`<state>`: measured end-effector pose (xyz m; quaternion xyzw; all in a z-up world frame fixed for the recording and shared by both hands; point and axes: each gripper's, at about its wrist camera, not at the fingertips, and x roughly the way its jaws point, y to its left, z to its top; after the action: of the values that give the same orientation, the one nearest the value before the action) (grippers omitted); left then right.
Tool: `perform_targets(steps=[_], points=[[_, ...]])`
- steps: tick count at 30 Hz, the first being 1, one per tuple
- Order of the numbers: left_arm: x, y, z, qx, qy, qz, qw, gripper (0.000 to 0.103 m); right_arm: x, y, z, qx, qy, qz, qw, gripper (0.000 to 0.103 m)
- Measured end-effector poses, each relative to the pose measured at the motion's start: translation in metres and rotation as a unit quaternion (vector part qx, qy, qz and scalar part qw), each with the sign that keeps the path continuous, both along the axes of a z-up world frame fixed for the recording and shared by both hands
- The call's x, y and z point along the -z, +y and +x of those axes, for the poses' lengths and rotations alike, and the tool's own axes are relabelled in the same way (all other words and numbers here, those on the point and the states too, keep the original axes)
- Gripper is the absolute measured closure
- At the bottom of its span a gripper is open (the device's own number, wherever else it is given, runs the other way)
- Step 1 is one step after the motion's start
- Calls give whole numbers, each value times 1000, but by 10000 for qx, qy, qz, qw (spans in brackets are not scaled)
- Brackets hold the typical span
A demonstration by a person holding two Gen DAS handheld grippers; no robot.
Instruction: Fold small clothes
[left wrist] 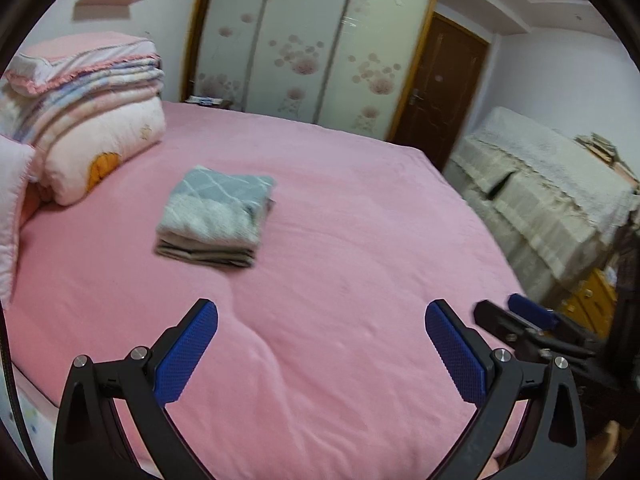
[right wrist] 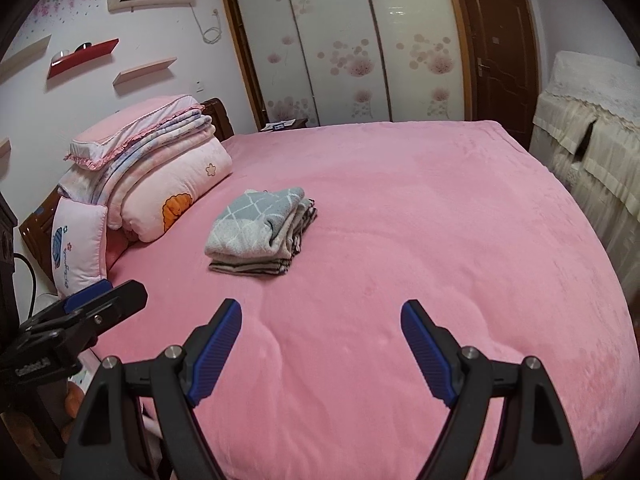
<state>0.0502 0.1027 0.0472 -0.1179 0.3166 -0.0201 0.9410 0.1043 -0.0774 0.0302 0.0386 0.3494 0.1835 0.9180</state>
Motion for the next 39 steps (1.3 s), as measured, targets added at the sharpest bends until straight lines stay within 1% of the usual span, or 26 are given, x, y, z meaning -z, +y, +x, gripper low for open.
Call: perform_targets(steps=[2, 5, 9, 11, 13, 16, 23, 29, 39], points=[[1, -14, -13, 81, -18, -57, 9999, 0, 3, -11, -12, 86, 11, 20, 10000, 20], [5, -30, -29, -22, -74, -47, 10000, 0, 7, -28, -28, 265, -5, 55, 9996, 20], [12, -45, -46, -207, -44, -16, 9998, 0, 12, -51, -47, 546, 10, 130, 9984, 20], [16, -55, -55, -265, -15, 89, 9996, 0, 17, -60, -57, 626, 38, 133, 9979, 20], [21, -62, -60, -333, 39, 290, 9990, 0, 21, -65, -65, 656, 61, 116, 9978, 20], [29, -79, -68, -307, 178, 608, 9975, 0, 27, -68, -80, 613, 70, 11, 9981, 20], [33, -106, -81, -201, 256, 934, 9951, 0, 30, -72, -106, 694, -176, -354, 9968, 20], [34, -117, -83, -145, 319, 958, 9948, 0, 32, -82, -113, 822, -226, -416, 9955, 20], [38, -120, -79, -136, 393, 914, 9949, 0, 30, -88, -112, 952, -285, -481, 9939, 20]])
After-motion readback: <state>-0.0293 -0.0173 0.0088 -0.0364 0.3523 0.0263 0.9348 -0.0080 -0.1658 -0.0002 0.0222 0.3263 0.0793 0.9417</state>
